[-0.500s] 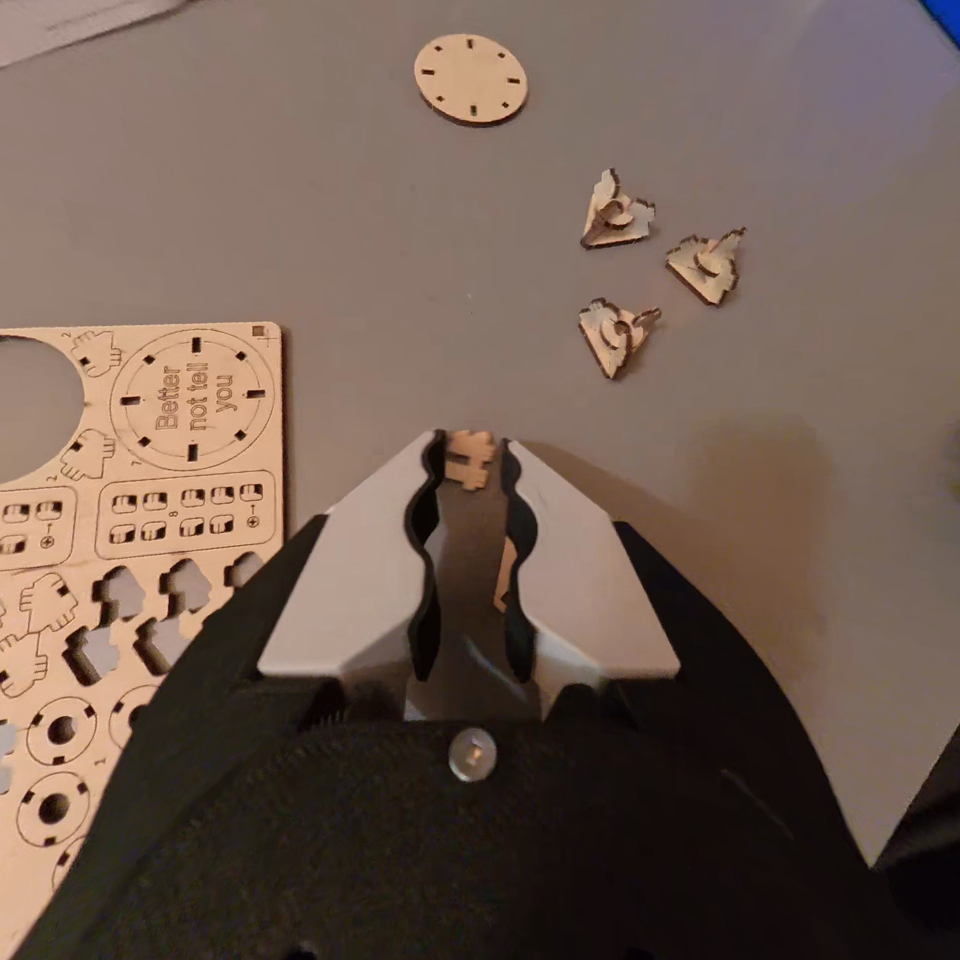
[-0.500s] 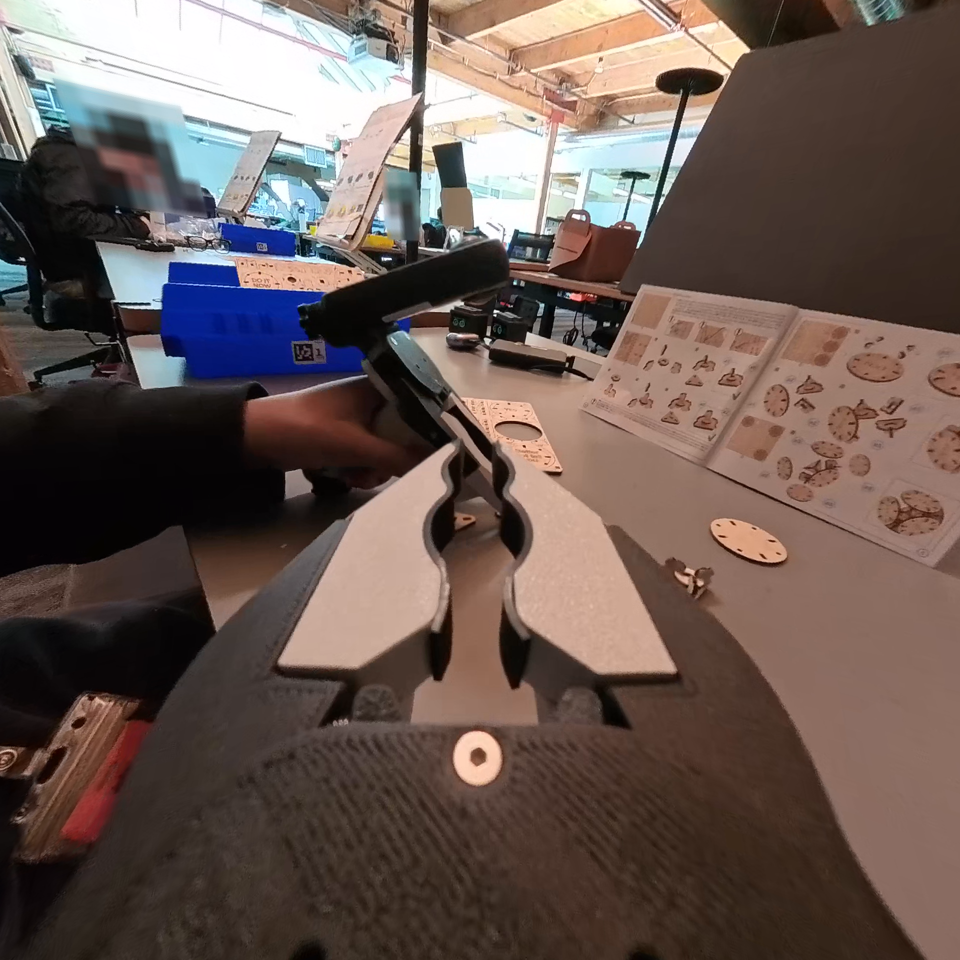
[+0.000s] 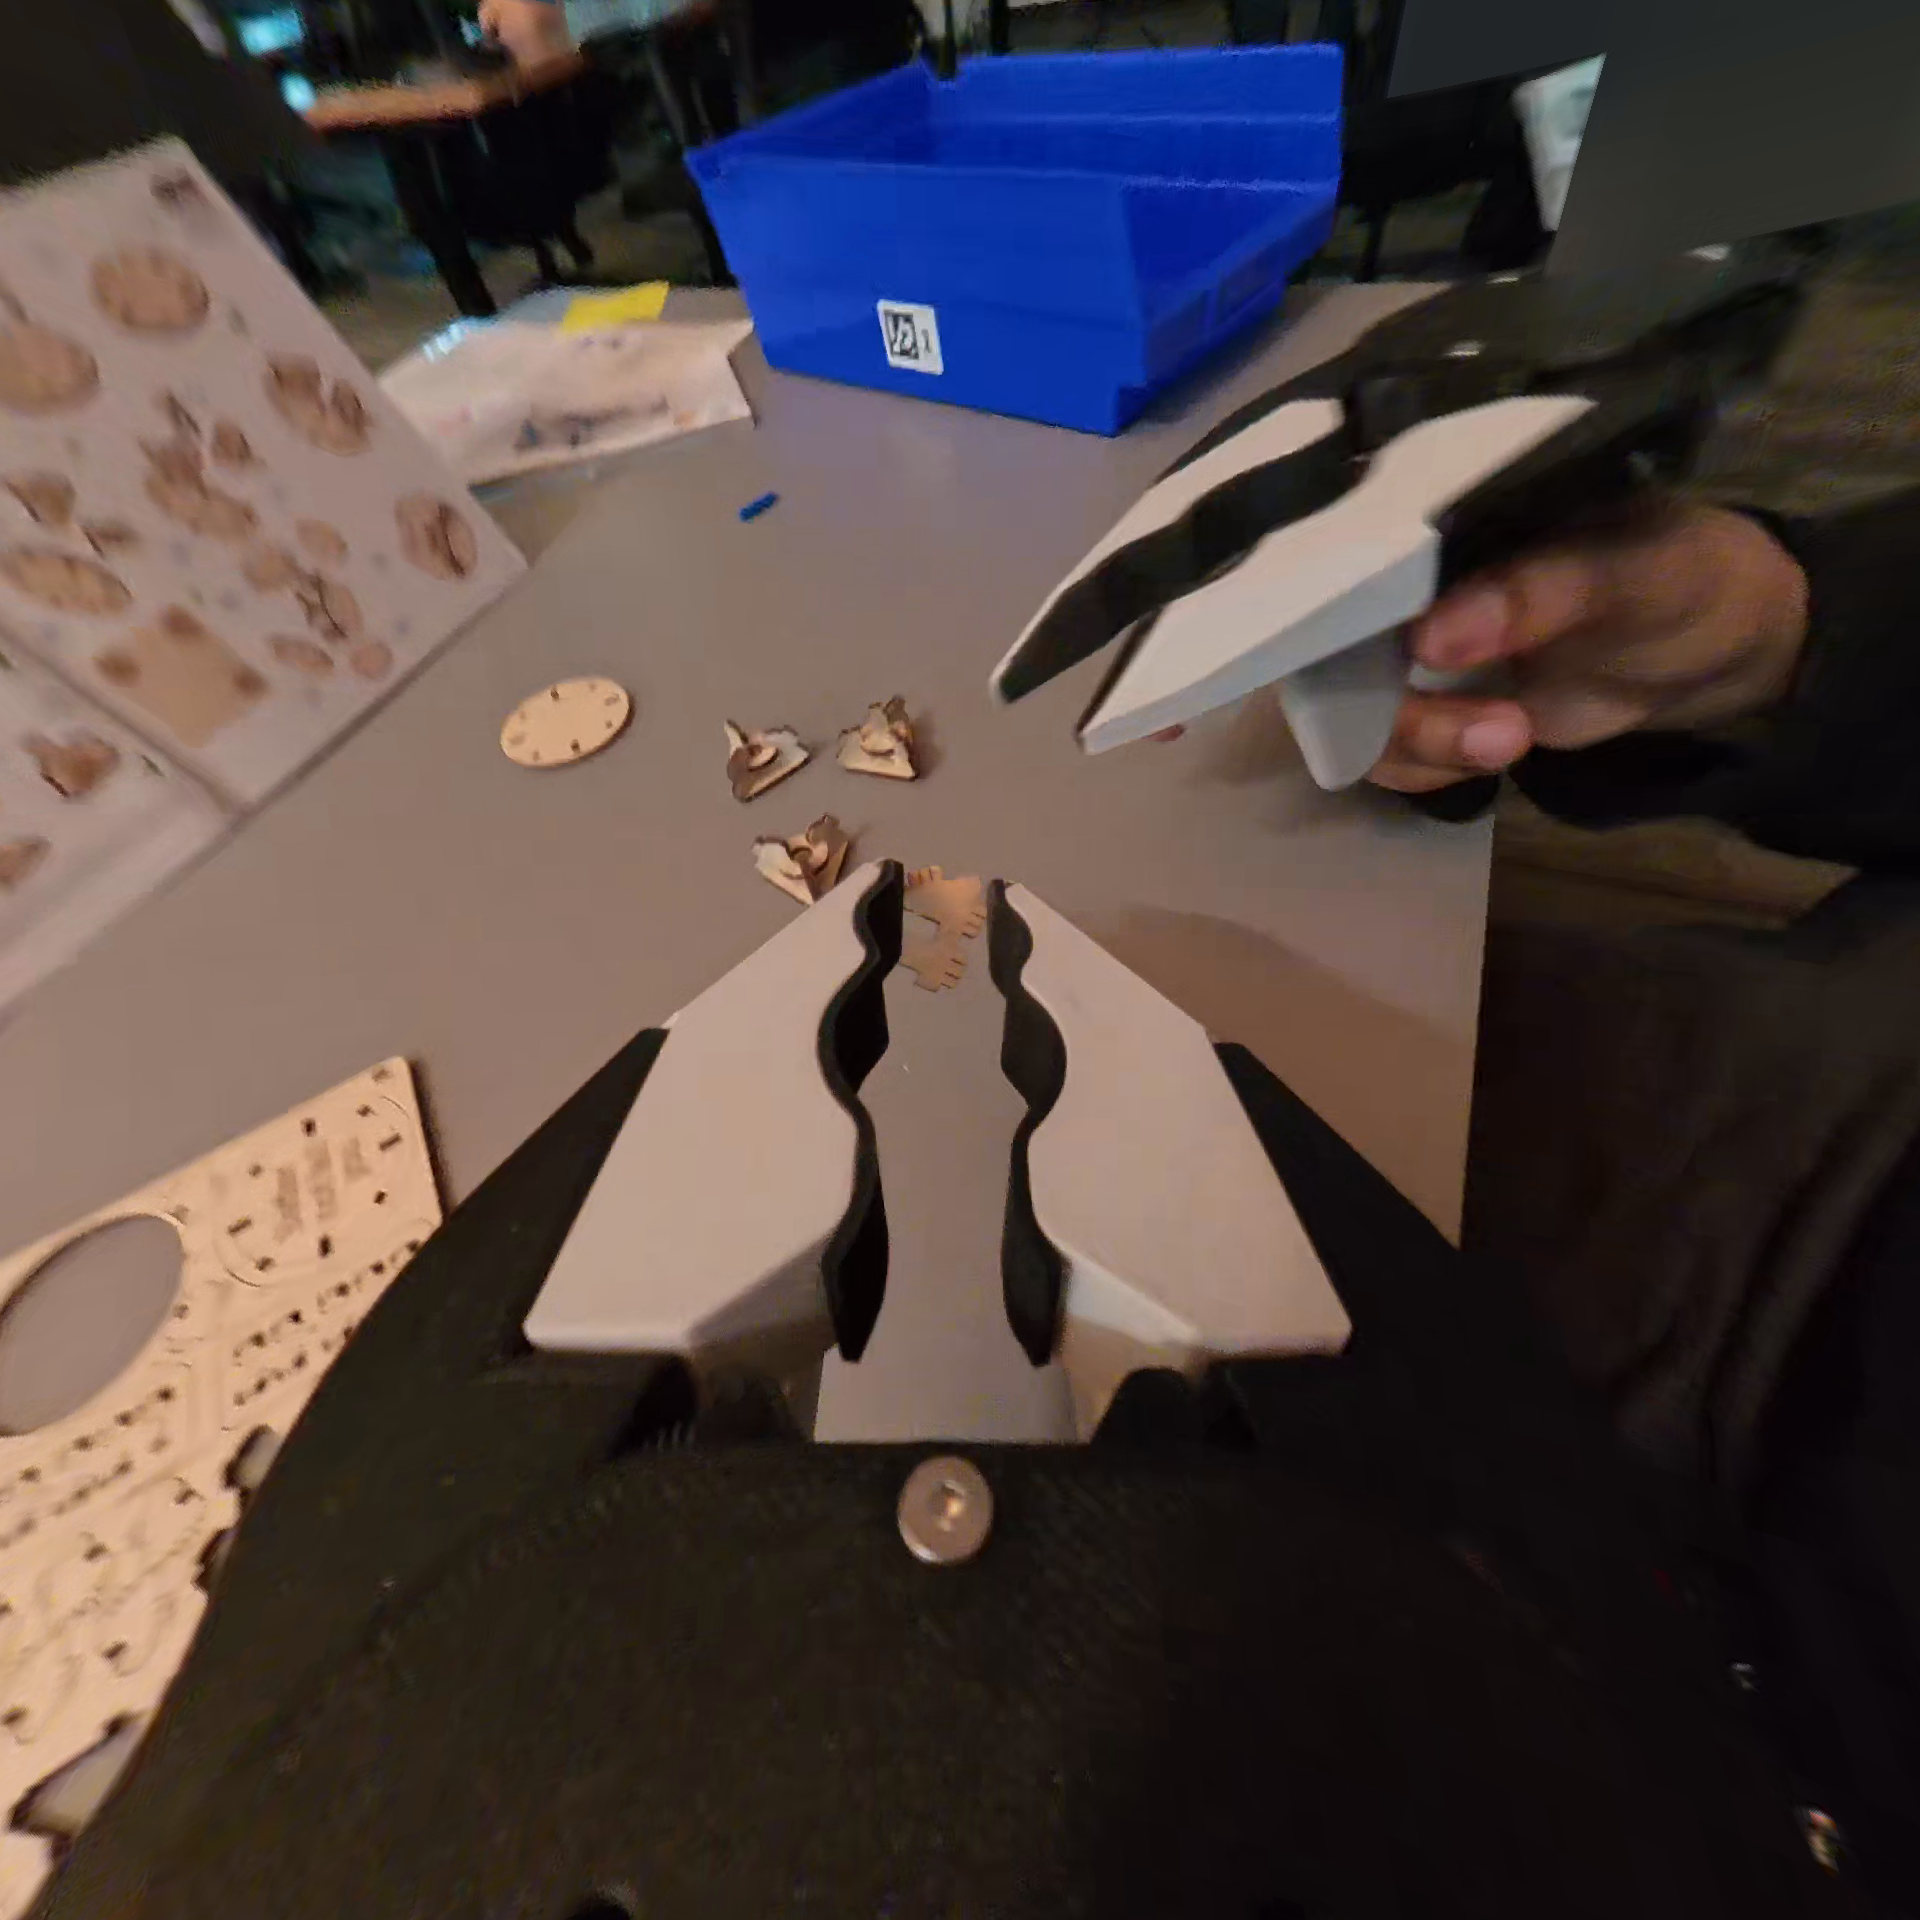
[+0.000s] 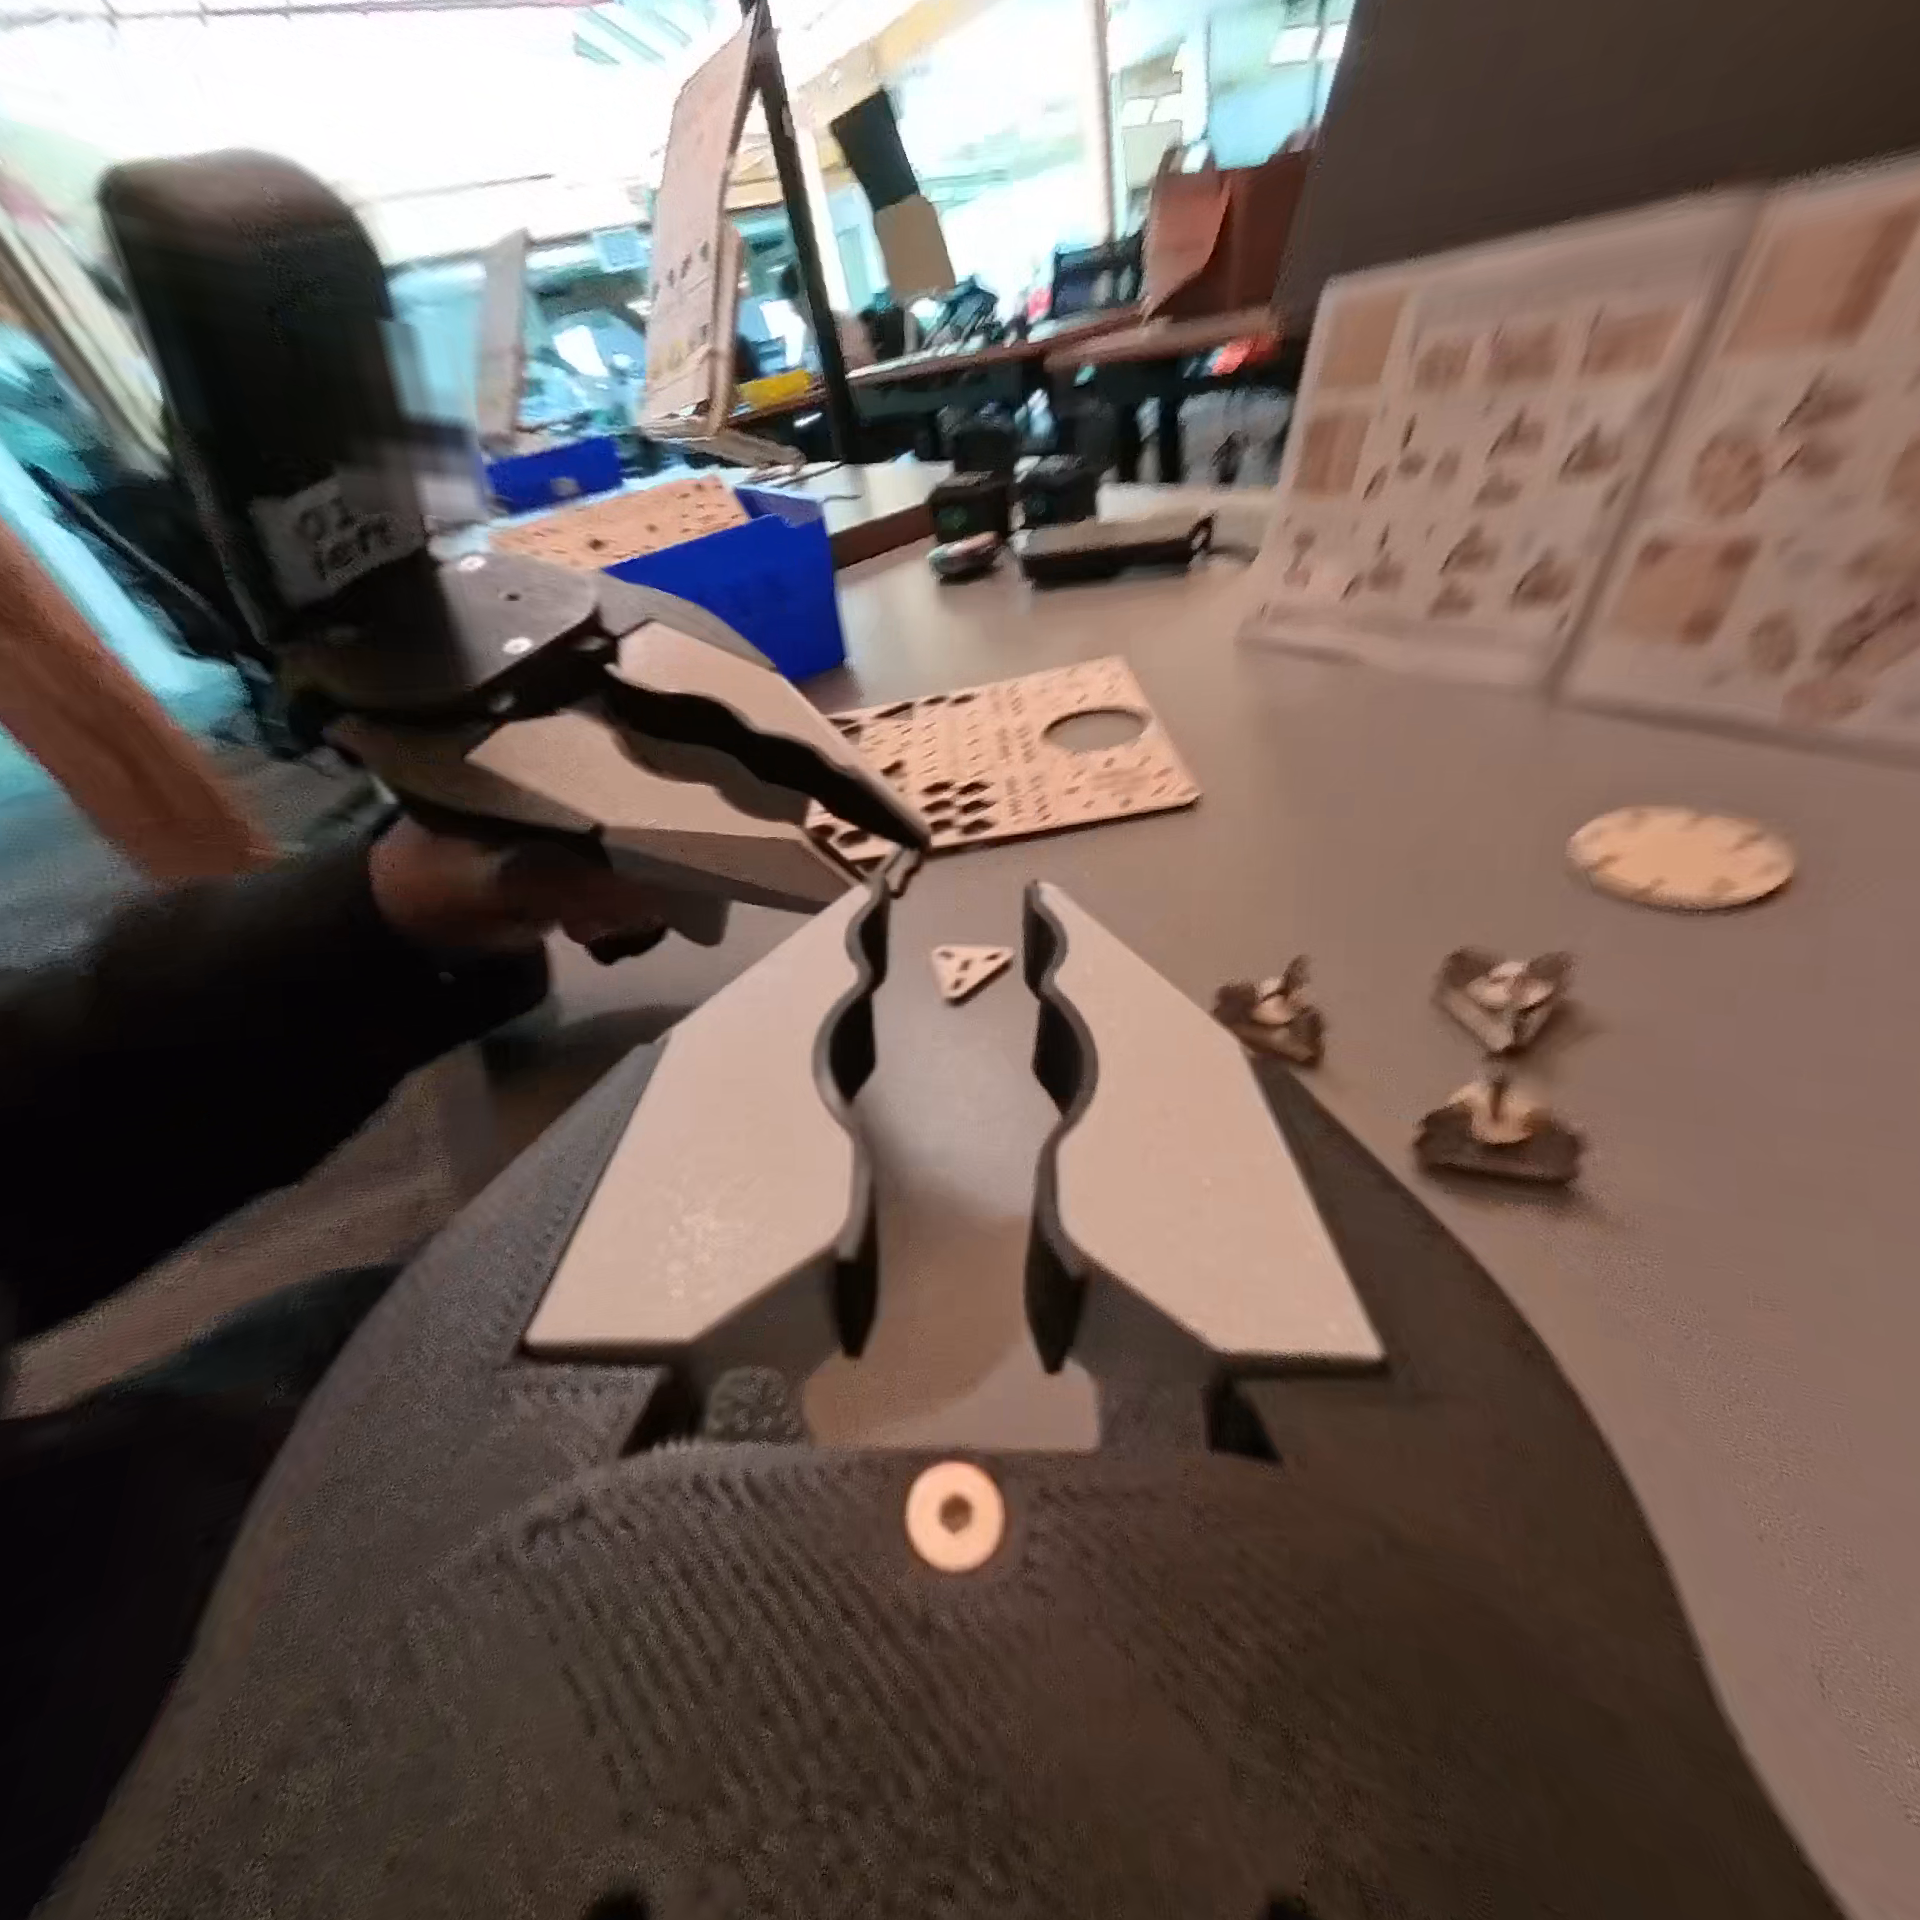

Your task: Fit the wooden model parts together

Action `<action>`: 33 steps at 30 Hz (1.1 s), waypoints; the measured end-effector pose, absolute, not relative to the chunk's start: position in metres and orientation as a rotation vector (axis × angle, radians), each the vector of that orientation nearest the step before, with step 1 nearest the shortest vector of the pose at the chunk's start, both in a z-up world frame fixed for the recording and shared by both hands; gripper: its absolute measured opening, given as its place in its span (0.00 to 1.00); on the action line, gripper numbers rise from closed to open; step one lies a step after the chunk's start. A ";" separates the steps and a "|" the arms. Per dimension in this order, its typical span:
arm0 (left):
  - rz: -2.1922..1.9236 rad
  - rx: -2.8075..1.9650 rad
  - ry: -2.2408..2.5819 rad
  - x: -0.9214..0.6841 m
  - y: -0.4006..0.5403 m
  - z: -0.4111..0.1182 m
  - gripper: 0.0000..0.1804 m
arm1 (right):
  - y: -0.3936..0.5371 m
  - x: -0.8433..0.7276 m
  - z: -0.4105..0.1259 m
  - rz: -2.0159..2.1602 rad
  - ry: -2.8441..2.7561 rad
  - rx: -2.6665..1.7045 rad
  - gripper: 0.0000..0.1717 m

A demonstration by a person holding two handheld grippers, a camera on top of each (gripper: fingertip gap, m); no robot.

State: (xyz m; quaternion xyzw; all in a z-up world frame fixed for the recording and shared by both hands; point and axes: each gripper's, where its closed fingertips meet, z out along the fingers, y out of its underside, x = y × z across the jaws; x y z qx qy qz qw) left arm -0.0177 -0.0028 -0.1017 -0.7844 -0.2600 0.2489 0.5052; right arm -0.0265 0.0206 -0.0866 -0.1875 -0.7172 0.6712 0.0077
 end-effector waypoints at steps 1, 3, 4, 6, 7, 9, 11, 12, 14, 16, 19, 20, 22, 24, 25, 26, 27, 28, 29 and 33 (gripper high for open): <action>0.637 -1.902 -0.585 -0.013 -0.001 -0.099 0.08 | 0.018 -0.024 -0.089 2.162 -2.306 -0.654 0.16; 0.672 -1.915 -0.522 -0.004 0.005 -0.096 0.08 | 0.015 -0.019 -0.091 2.316 -2.394 -0.791 0.18; 0.671 -1.920 -0.490 0.001 0.009 -0.095 0.08 | 0.013 -0.017 -0.091 2.386 -2.423 -0.858 0.19; 0.684 -1.924 -0.453 0.005 0.014 -0.094 0.08 | 0.011 -0.013 -0.094 2.487 -2.481 -0.957 0.18; 0.692 -1.926 -0.439 0.006 0.016 -0.094 0.08 | 0.010 -0.010 -0.095 2.513 -2.519 -0.979 0.18; 0.695 -1.933 -0.420 0.008 0.019 -0.095 0.08 | 0.007 -0.004 -0.097 2.510 -2.595 -0.966 0.18; 0.677 -1.935 -0.402 0.011 0.025 -0.097 0.08 | 0.005 0.002 -0.100 2.482 -2.644 -0.933 0.17; 0.671 -1.937 -0.396 0.012 0.027 -0.098 0.08 | 0.004 0.005 -0.100 2.479 -2.658 -0.917 0.15; 0.684 -1.942 -0.404 0.010 0.028 -0.100 0.09 | 0.005 0.006 -0.098 2.499 -2.648 -0.899 0.00; 0.681 -1.913 -0.438 0.008 0.026 -0.100 0.16 | 0.007 0.000 -0.098 2.500 -2.608 -0.934 0.00; 0.717 -1.854 -0.638 -0.010 0.004 -0.100 0.22 | 0.012 -0.010 -0.096 2.506 -2.532 -0.968 0.00; 0.701 -1.857 -0.726 -0.016 -0.006 -0.107 0.24 | 0.014 -0.013 -0.095 2.519 -2.509 -0.983 0.00; 0.649 -1.874 -0.923 -0.027 -0.027 -0.125 0.27 | 0.016 -0.017 -0.094 2.532 -2.474 -1.011 0.00; 0.578 -1.919 -1.083 -0.032 -0.042 -0.148 0.31 | 0.016 -0.019 -0.094 2.528 -2.462 -1.015 0.00; 0.548 -1.941 -1.152 -0.033 -0.048 -0.159 0.33 | 0.016 -0.019 -0.094 2.522 -2.464 -1.014 0.00; 0.508 -1.965 -1.203 -0.033 -0.051 -0.168 0.35 | 0.016 -0.019 -0.094 2.518 -2.465 -1.013 0.00; 0.477 -1.980 -1.241 -0.034 -0.052 -0.174 0.36 | 0.016 -0.019 -0.094 2.517 -2.465 -1.013 0.00; 0.463 -1.986 -1.254 -0.034 -0.052 -0.176 0.36 | 0.016 -0.019 -0.094 2.520 -2.461 -1.015 0.00; 0.459 -1.986 -1.258 -0.035 -0.052 -0.177 0.36 | 0.016 -0.020 -0.094 2.524 -2.455 -1.019 0.00; 0.406 -2.007 -1.256 -0.032 -0.044 -0.181 0.37 | 0.016 -0.021 -0.094 2.528 -2.446 -1.030 0.00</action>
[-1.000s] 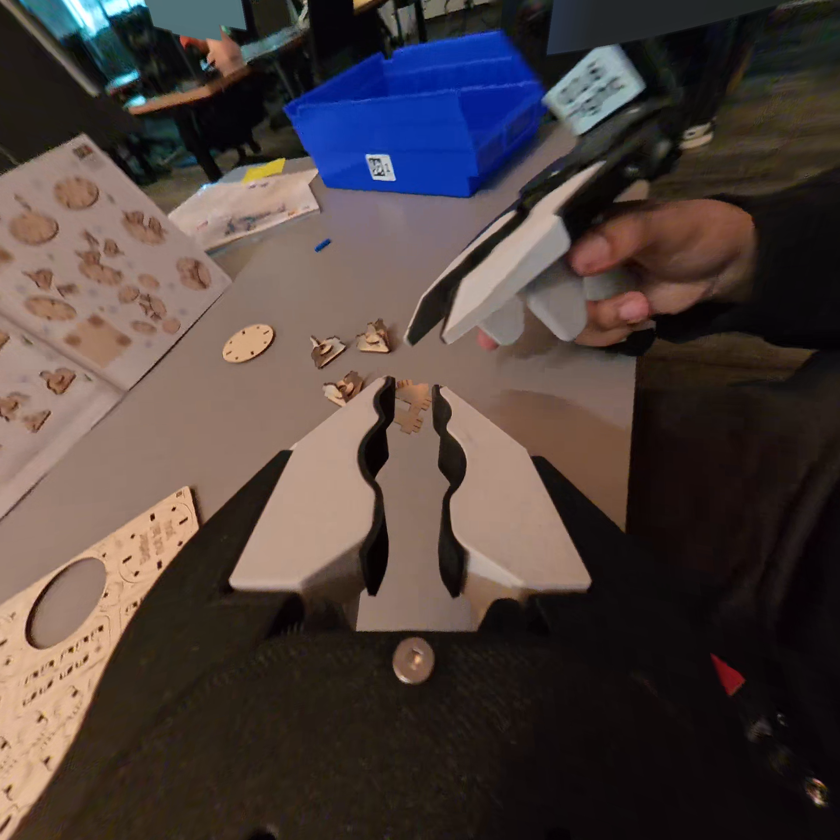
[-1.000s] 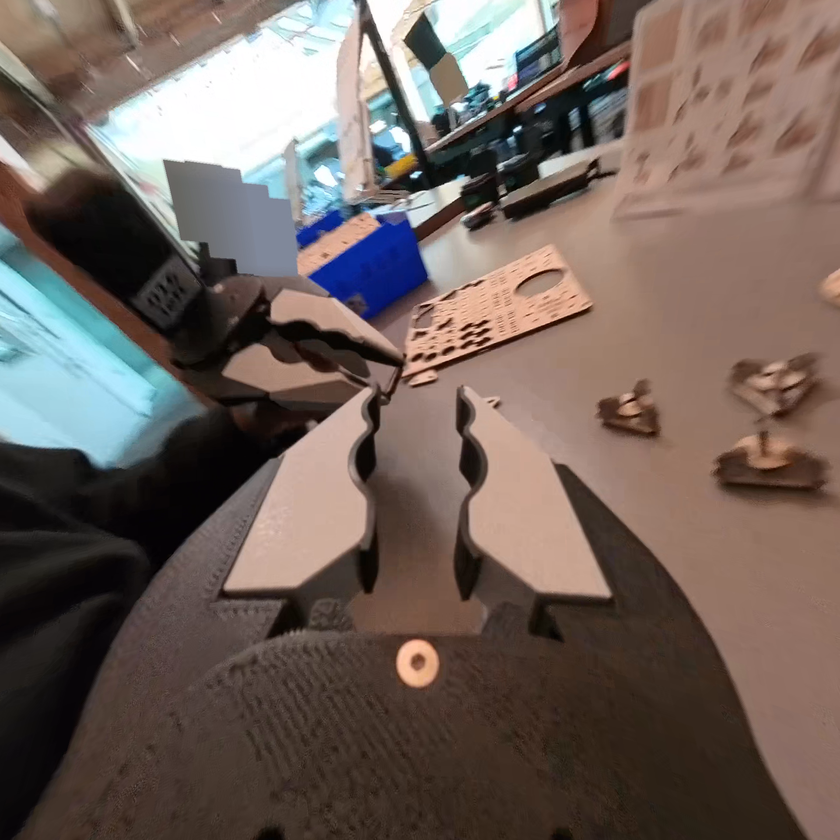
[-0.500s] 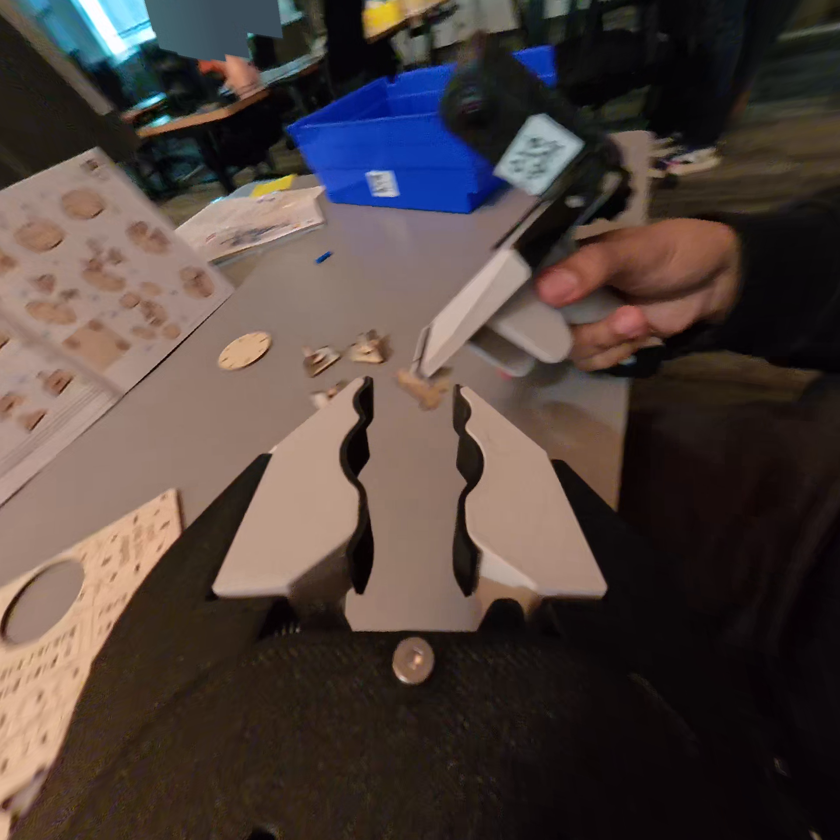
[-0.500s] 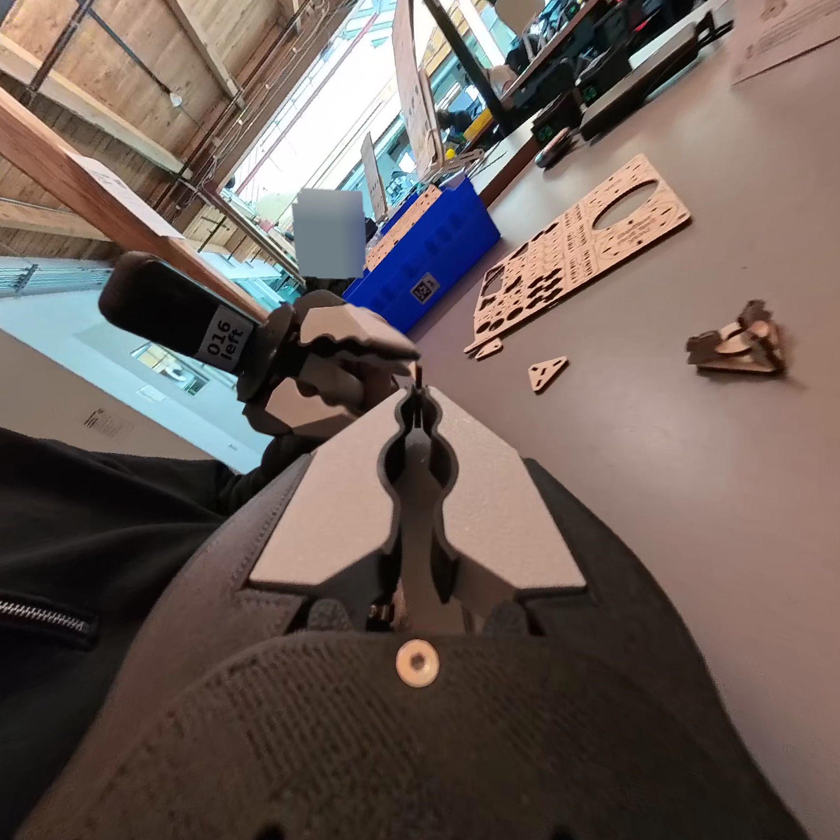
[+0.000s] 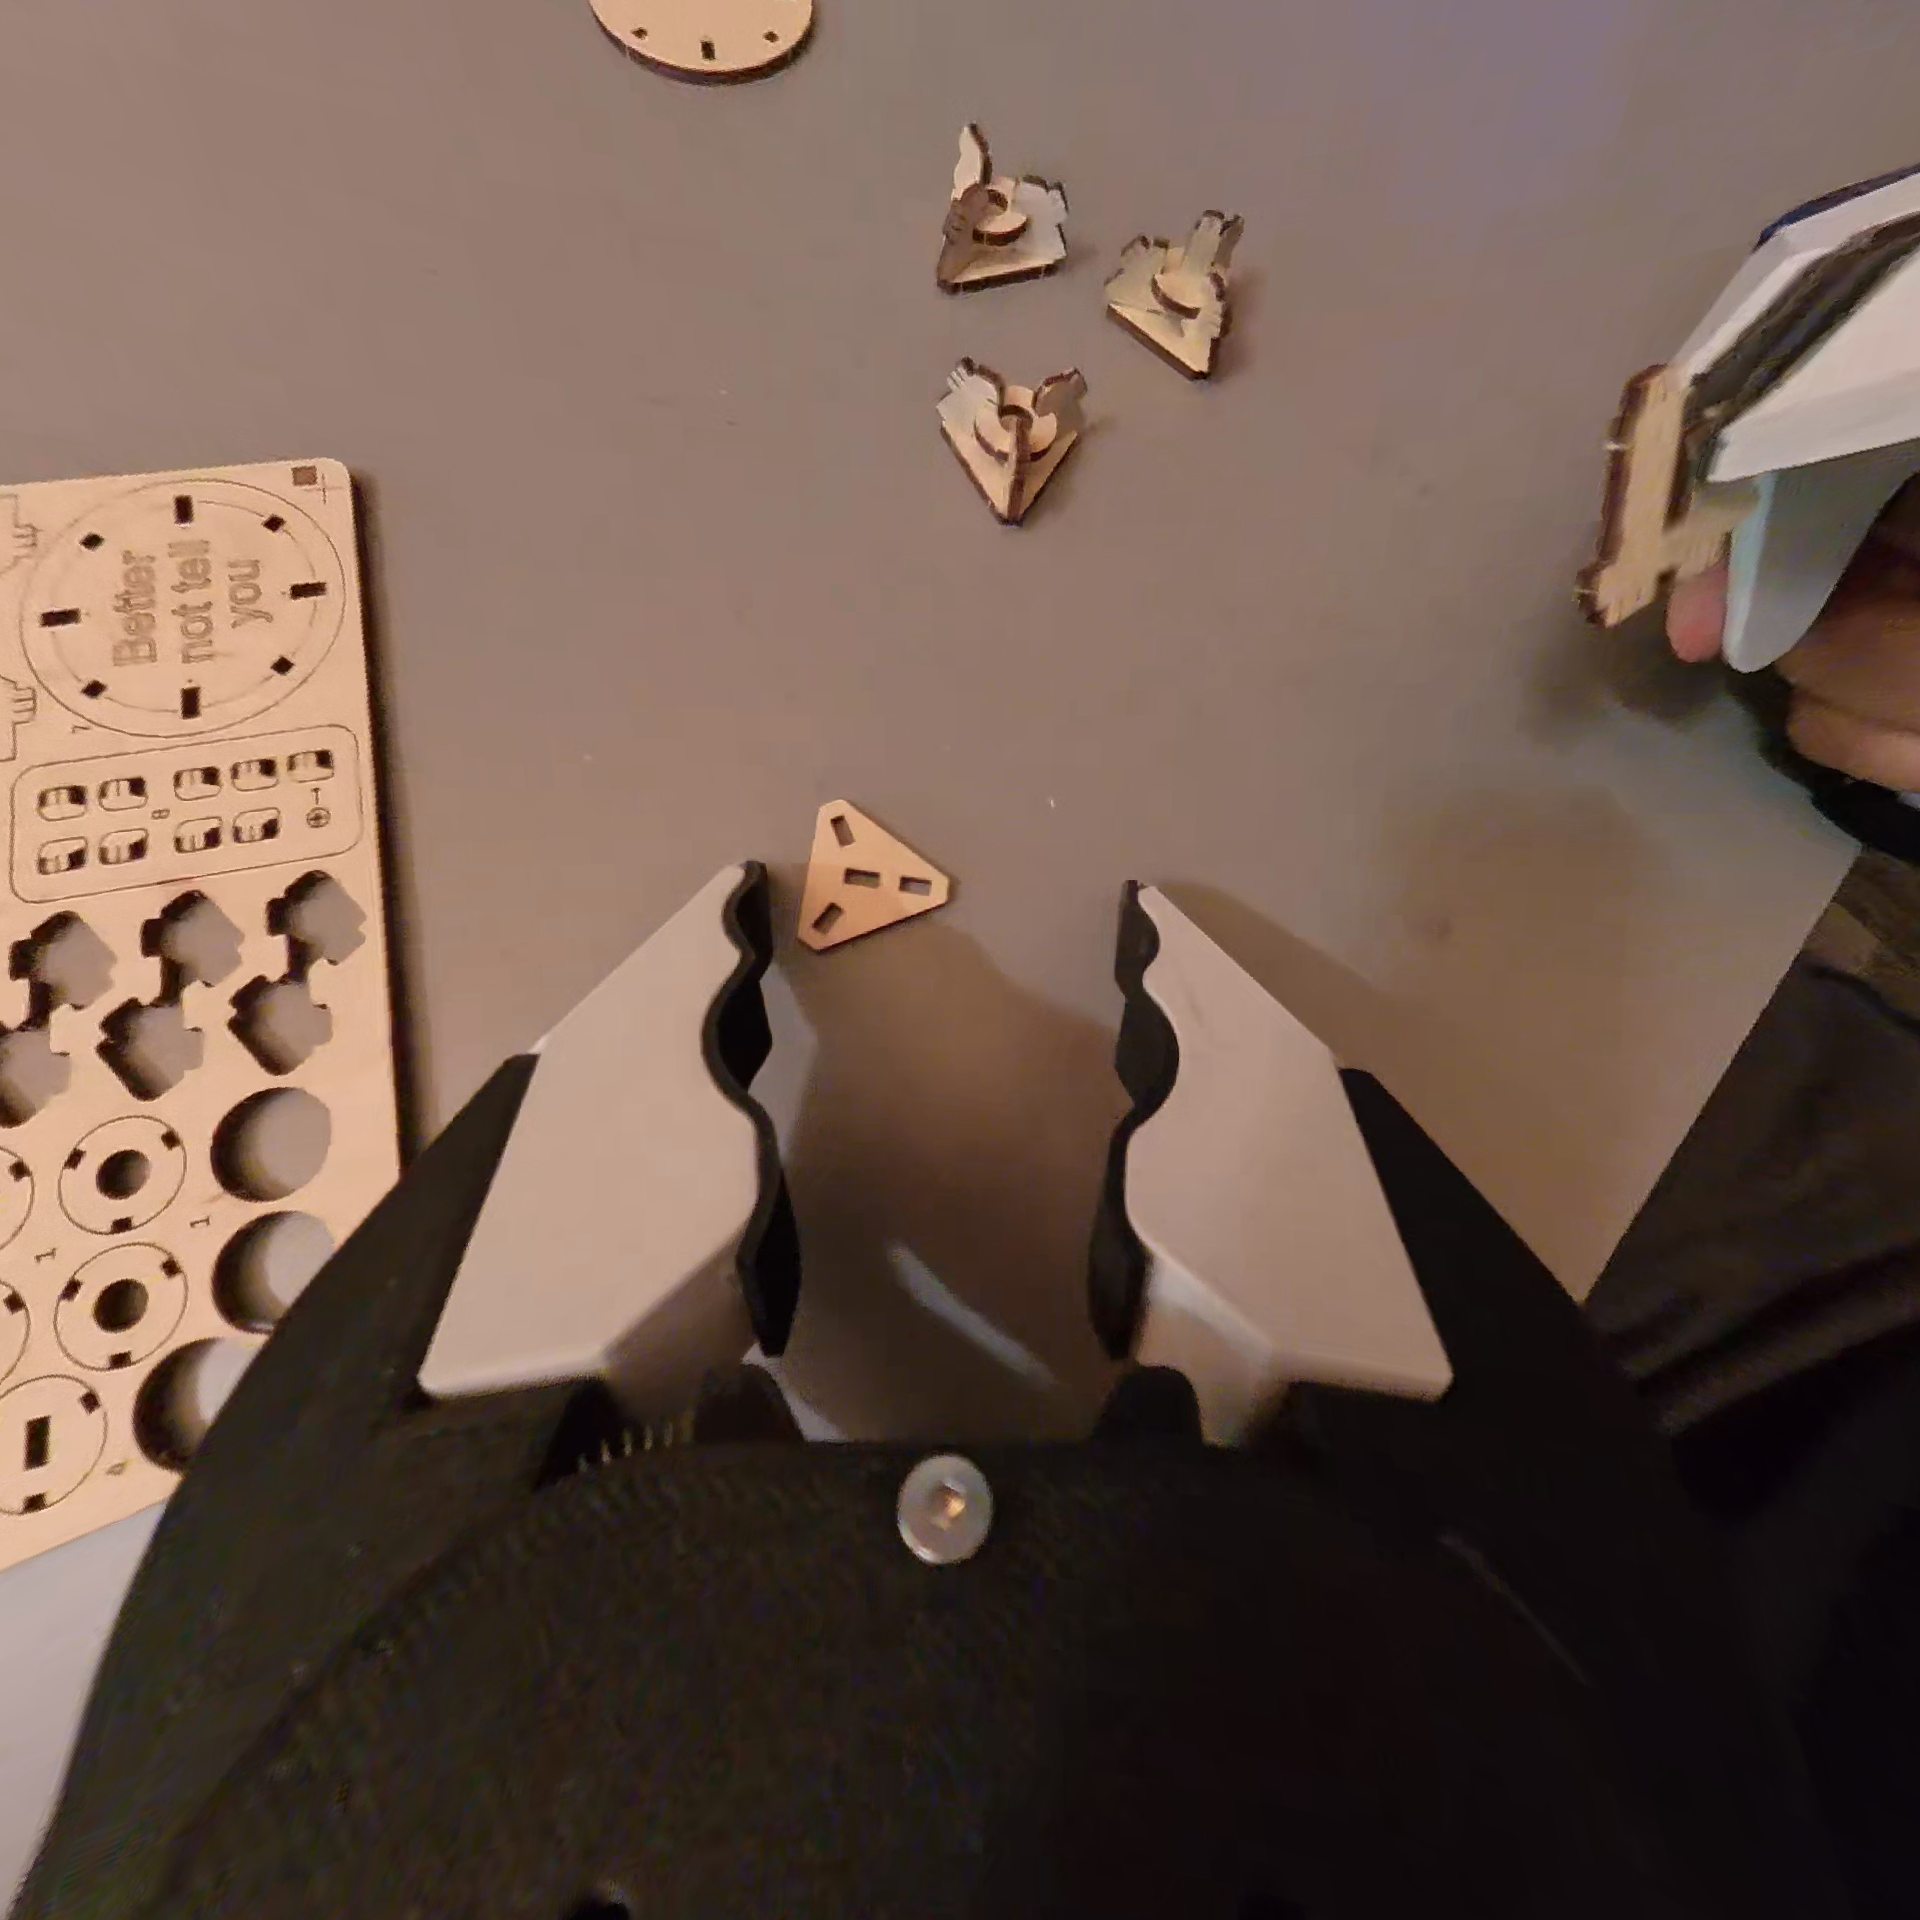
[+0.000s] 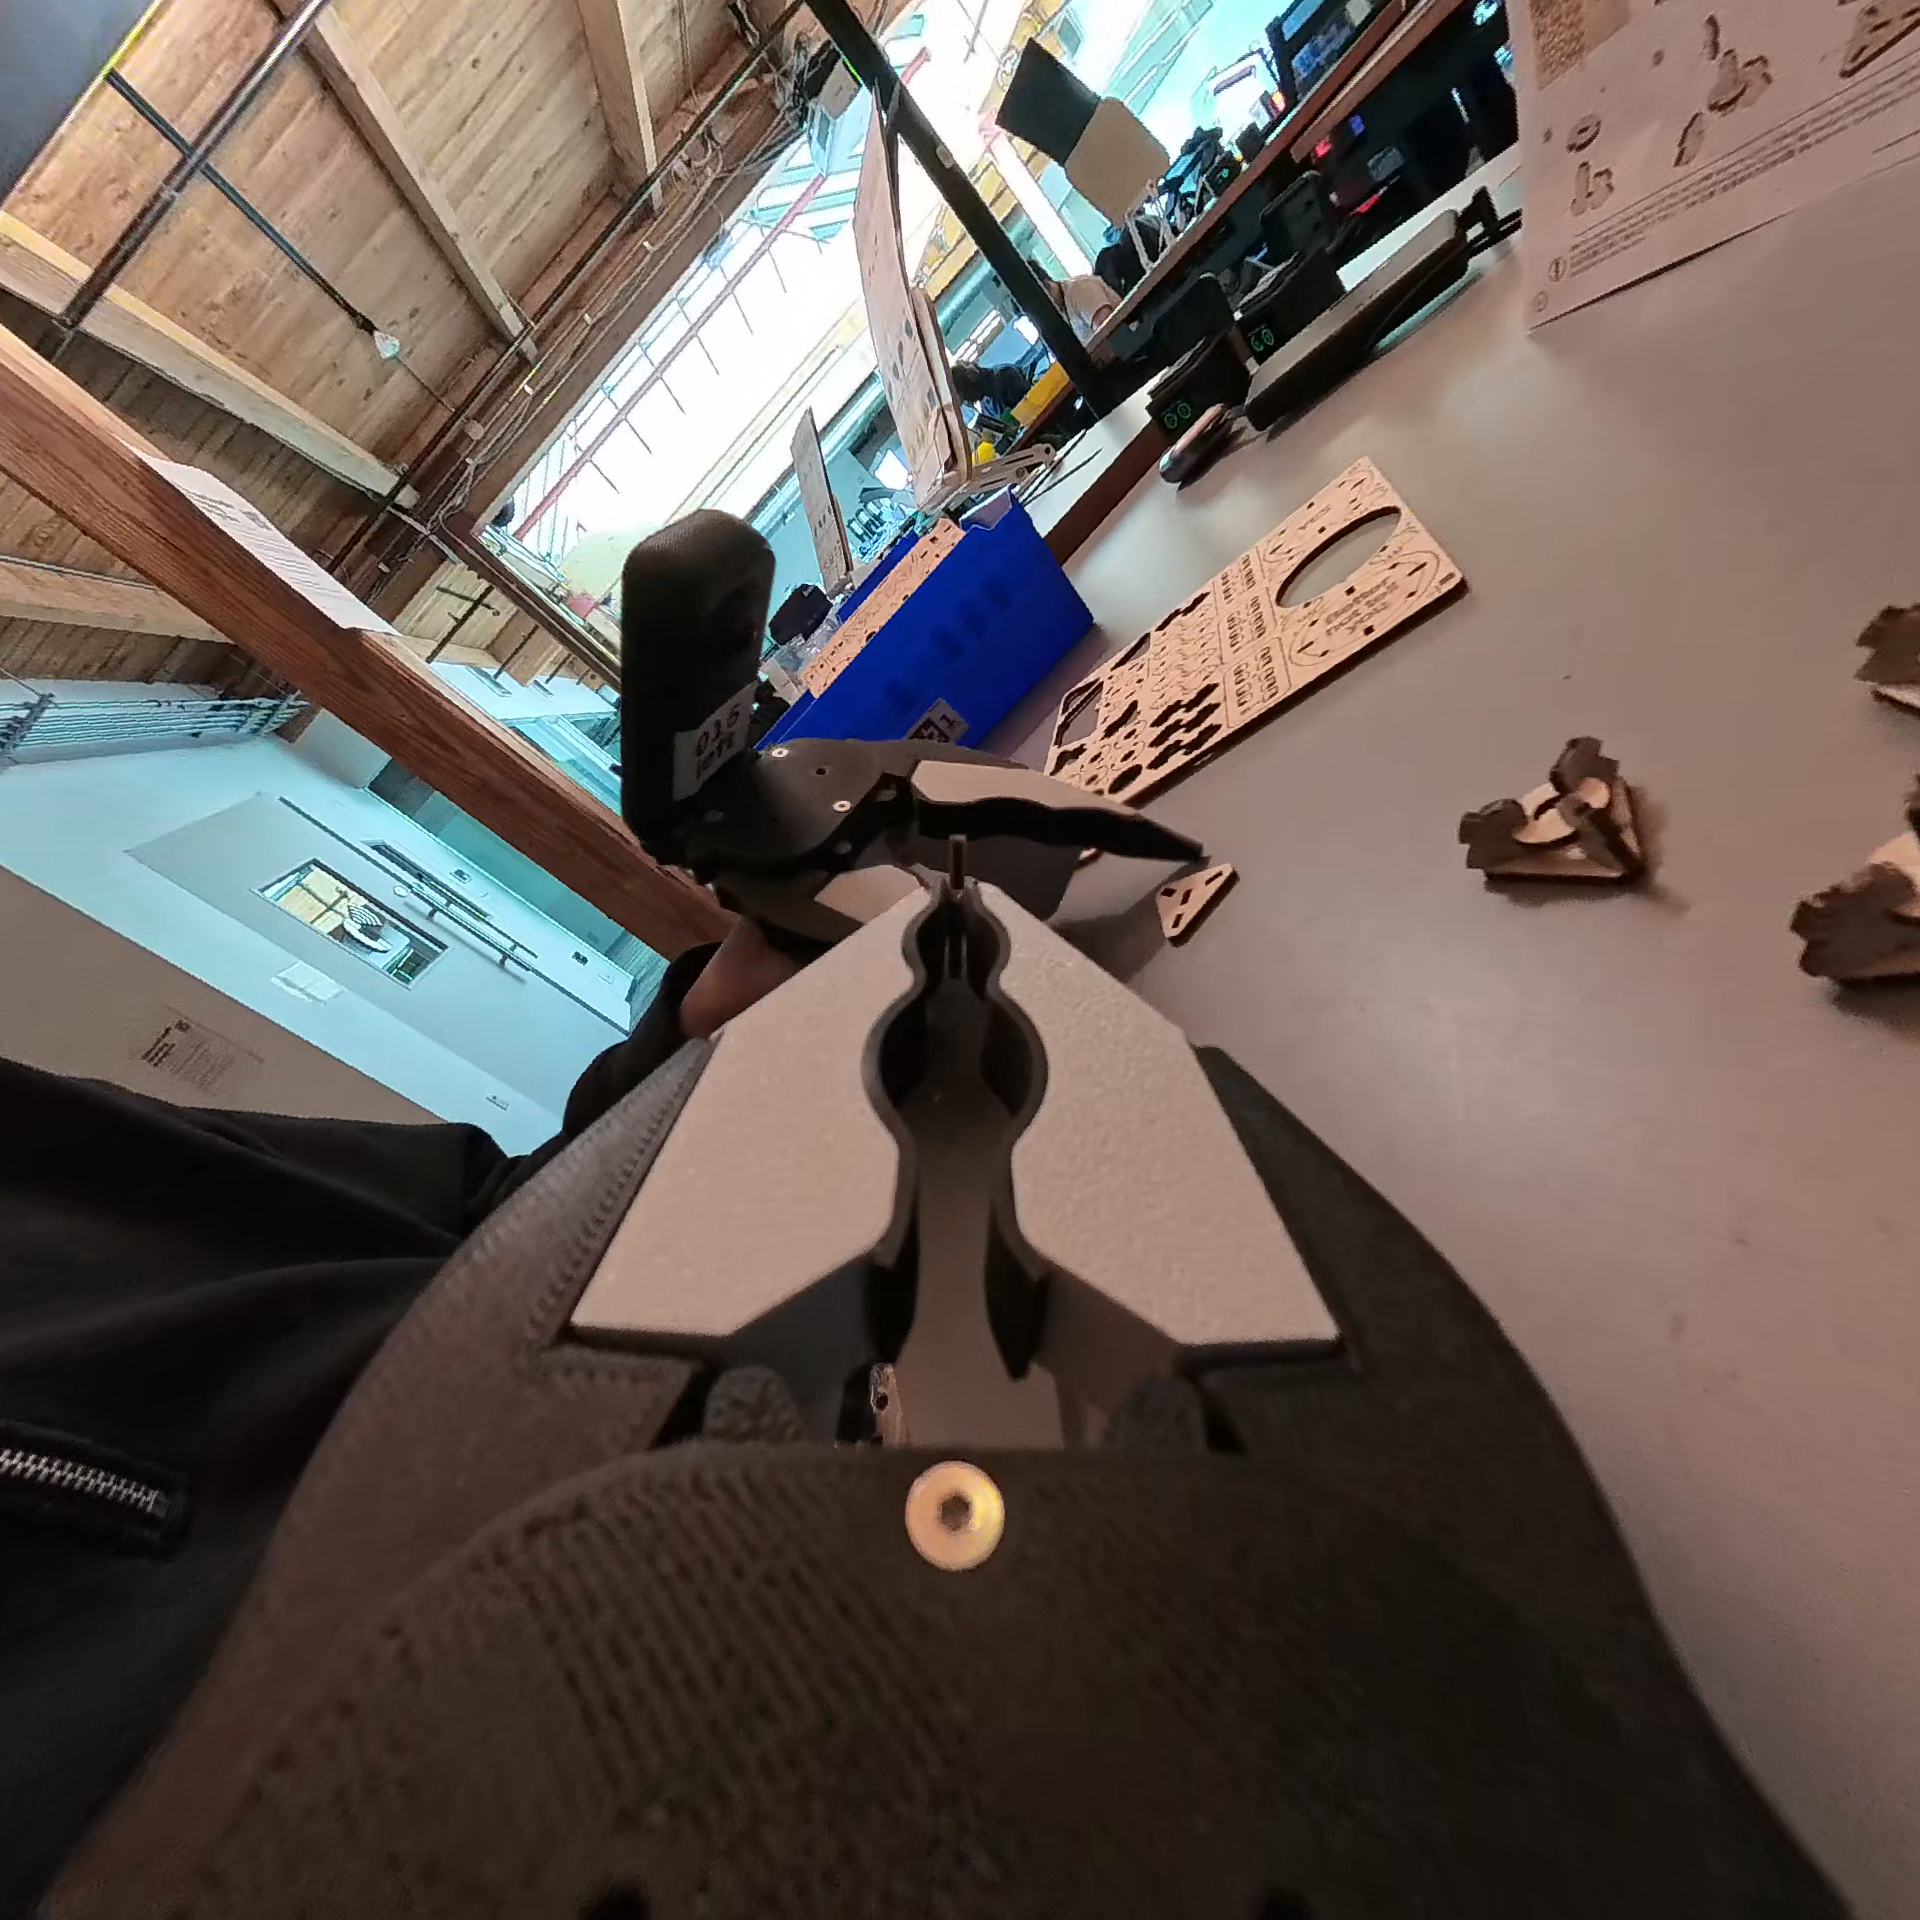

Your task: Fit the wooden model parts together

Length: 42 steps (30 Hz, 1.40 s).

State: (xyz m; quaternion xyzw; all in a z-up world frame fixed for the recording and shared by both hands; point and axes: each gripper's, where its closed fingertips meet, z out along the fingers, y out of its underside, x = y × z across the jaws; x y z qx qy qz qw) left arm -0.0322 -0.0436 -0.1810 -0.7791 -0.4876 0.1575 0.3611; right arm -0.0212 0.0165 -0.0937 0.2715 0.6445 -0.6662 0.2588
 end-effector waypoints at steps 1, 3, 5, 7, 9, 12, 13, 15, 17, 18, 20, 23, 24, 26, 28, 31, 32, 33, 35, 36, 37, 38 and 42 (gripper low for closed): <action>0.390 -2.010 -1.243 -0.030 -0.040 -0.181 0.36 | 0.016 -0.021 -0.094 -1.805 1.749 0.737 0.00; 0.329 -2.001 -1.212 -0.023 -0.029 -0.179 0.32 | 0.016 -0.021 -0.094 -1.805 1.750 0.738 0.00; 0.208 -1.978 -1.157 -0.013 -0.008 -0.177 0.26 | 0.016 -0.021 -0.094 -1.805 1.752 0.736 0.00; 0.159 -1.980 -1.123 -0.009 0.004 -0.176 0.26 | 0.016 -0.020 -0.094 -1.808 1.756 0.731 0.00; 0.180 -2.017 -1.090 -0.008 0.010 -0.177 0.25 | 0.017 -0.021 -0.093 -1.813 1.761 0.728 0.00; 0.197 -2.051 -1.055 -0.007 0.014 -0.178 0.25 | 0.020 -0.024 -0.093 -1.827 1.786 0.734 0.00; 0.205 -2.053 -1.050 -0.006 0.014 -0.178 0.25 | 0.021 -0.025 -0.093 -1.832 1.791 0.735 0.00; 0.237 -2.006 -1.031 -0.008 0.014 -0.169 0.25 | 0.022 -0.026 -0.093 -1.835 1.786 0.734 0.00; 0.232 -1.884 -0.994 -0.010 0.016 -0.150 0.25 | 0.022 -0.025 -0.092 -1.831 1.768 0.732 0.00; 0.202 -1.800 -0.967 -0.009 0.018 -0.138 0.25 | 0.021 -0.024 -0.091 -1.830 1.755 0.727 0.00; 0.093 -1.588 -0.884 -0.005 0.024 -0.109 0.26 | 0.018 -0.020 -0.089 -1.830 1.719 0.703 0.00; -0.099 -1.308 -0.837 -0.001 0.021 -0.083 0.19 | 0.012 -0.011 -0.080 -1.856 1.648 0.659 0.00; -0.149 -1.262 -0.847 -0.002 0.019 -0.083 0.15 | 0.010 -0.009 -0.077 -1.870 1.621 0.646 0.00; -0.207 -1.228 -0.837 0.001 0.018 -0.086 0.07 | 0.007 -0.005 -0.073 -1.895 1.592 0.635 0.00; -0.222 -1.194 -0.810 0.003 0.015 -0.080 0.01 | 0.005 -0.005 -0.073 -1.915 1.603 0.634 0.00; -0.217 -1.196 -0.804 0.005 0.012 -0.080 0.00 | 0.004 -0.002 -0.075 -1.897 1.643 0.610 0.01; -0.221 -1.186 -0.802 0.005 0.010 -0.079 0.01 | 0.004 -0.001 -0.076 -1.885 1.655 0.595 0.01; -0.223 -1.172 -0.806 0.004 0.007 -0.078 0.00 | 0.005 0.000 -0.077 -1.872 1.673 0.584 0.01; -0.238 -1.147 -0.809 0.004 0.001 -0.077 0.00 | 0.006 0.001 -0.079 -1.850 1.719 0.561 0.02; -0.257 -1.138 -0.808 0.005 -0.001 -0.077 0.00 | 0.007 0.001 -0.079 -1.856 1.748 0.541 0.02; -0.282 -1.129 -0.803 0.006 -0.001 -0.077 0.00 | 0.008 0.002 -0.078 -1.882 1.784 0.502 0.06; -0.315 -1.120 -0.796 0.008 -0.001 -0.076 0.00 | 0.011 0.002 -0.074 -1.929 1.833 0.435 0.09; -0.461 -1.162 -0.758 0.018 0.009 -0.080 0.00 | 0.019 0.012 -0.062 -2.122 2.165 -0.061 0.24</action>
